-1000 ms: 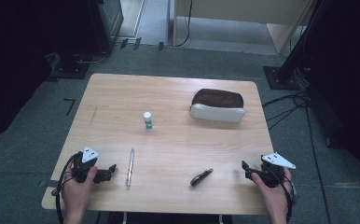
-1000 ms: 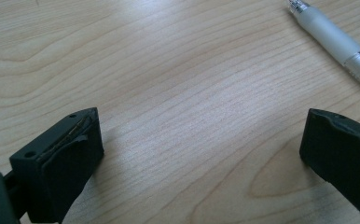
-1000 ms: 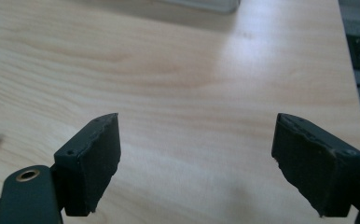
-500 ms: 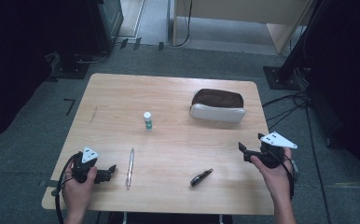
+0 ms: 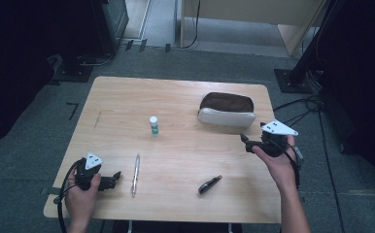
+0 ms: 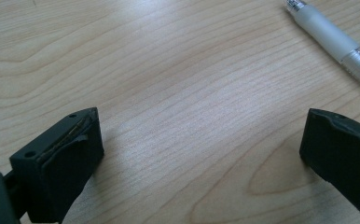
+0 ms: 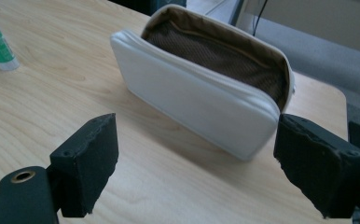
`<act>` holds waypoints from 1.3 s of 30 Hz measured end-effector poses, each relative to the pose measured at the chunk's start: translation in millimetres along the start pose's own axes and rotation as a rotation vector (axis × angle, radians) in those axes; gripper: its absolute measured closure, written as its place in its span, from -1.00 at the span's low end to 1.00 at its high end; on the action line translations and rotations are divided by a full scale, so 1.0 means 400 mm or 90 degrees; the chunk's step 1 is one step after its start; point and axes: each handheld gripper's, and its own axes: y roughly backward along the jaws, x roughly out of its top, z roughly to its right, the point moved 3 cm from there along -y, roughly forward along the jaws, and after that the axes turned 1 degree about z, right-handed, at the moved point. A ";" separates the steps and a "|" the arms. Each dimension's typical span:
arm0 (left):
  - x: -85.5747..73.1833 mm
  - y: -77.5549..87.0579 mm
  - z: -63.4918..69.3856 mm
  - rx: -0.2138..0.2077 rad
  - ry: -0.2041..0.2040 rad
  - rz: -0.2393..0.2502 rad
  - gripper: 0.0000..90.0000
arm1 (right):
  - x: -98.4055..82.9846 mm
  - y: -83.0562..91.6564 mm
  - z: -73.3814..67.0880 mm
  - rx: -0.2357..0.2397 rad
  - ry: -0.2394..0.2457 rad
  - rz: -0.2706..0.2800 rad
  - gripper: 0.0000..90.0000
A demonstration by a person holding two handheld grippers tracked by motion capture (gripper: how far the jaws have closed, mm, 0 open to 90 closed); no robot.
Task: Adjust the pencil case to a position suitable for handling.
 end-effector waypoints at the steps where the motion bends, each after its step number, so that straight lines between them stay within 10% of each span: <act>1: 0.000 0.000 0.000 0.000 0.000 0.000 -1.00 | 0.017 -0.015 -0.001 0.009 0.011 0.008 -0.69; 26: 0.000 0.000 0.000 0.000 0.000 0.000 -1.00 | 0.118 -0.160 -0.002 0.046 0.030 -0.020 -0.45; 39: 0.000 0.000 0.000 0.000 0.000 0.000 -1.00 | 0.130 -0.216 -0.020 0.074 0.114 -0.019 -0.29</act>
